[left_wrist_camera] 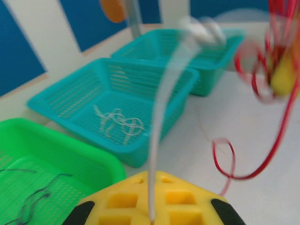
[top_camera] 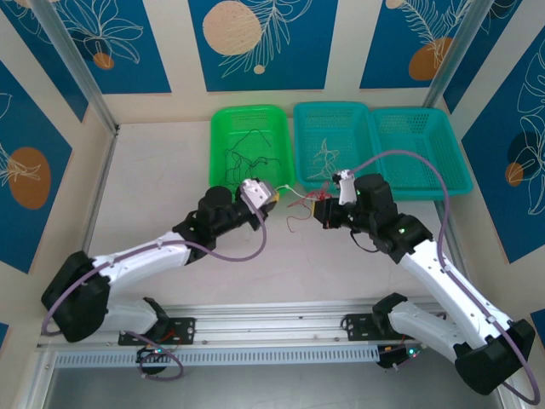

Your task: Untangle the cables

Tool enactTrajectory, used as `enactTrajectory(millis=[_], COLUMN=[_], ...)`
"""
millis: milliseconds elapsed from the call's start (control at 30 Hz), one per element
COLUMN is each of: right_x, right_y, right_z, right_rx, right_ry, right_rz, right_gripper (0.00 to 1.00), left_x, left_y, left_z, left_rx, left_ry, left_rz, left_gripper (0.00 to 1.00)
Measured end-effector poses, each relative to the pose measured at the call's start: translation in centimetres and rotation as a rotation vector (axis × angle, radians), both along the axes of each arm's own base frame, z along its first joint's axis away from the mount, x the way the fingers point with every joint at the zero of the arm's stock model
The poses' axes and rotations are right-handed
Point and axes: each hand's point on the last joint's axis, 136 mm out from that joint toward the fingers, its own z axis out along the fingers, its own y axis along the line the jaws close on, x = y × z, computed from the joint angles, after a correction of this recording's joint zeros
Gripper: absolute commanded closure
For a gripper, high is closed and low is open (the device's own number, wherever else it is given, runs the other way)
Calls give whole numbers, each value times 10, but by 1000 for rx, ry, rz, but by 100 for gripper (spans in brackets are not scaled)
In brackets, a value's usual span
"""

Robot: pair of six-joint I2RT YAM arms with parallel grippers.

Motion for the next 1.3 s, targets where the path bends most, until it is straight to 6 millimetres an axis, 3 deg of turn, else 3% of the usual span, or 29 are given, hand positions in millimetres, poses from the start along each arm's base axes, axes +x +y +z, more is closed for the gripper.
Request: enactTrajectory(millis=[100, 200, 300, 433, 533, 600, 667, 833, 900, 967, 1100, 1300], right_x=[0, -20, -37, -36, -31, -30, -29, -30, -30, -31, -32, -39], right_y=[-37, -78, -104, -119, -119, -117, -115, -111, -109, -108, -105, -104], right_z=[-76, -142, -170, -166, -158, -156, -154, -148, -145, -140, -131, -125], right_rx=[-41, -74, -53, 27, 67, 84, 98, 134, 150, 168, 206, 223], right_ry=[208, 395, 496, 486, 456, 451, 449, 442, 431, 416, 390, 383], right_rz=[-235, -446, -597, -699, -712, -707, -700, -686, -676, -669, -657, -647], right_gripper=[86, 81, 84, 94, 98, 99, 99, 100, 100, 100, 100, 100], left_x=[6, 10, 7, 2, 0, 1, 3, 21, 36, 54, 102, 178], left_y=[26, 60, 82, 88, 81, 73, 64, 32, 14, -5, -51, -108], left_z=[40, 74, 89, 91, 87, 94, 111, 178, 202, 210, 197, 132], left_rx=[-86, -187, -250, -283, -274, -271, -285, -360, -392, -399, -372, -257], left_ry=[8, 15, 28, 63, 104, 124, 120, 61, 32, 20, 30, 65], left_rz=[139, 267, 331, 339, 308, 276, 246, 163, 140, 130, 124, 186], left_gripper=[100, 100, 100, 100, 100, 100, 100, 100, 100, 100, 100, 100])
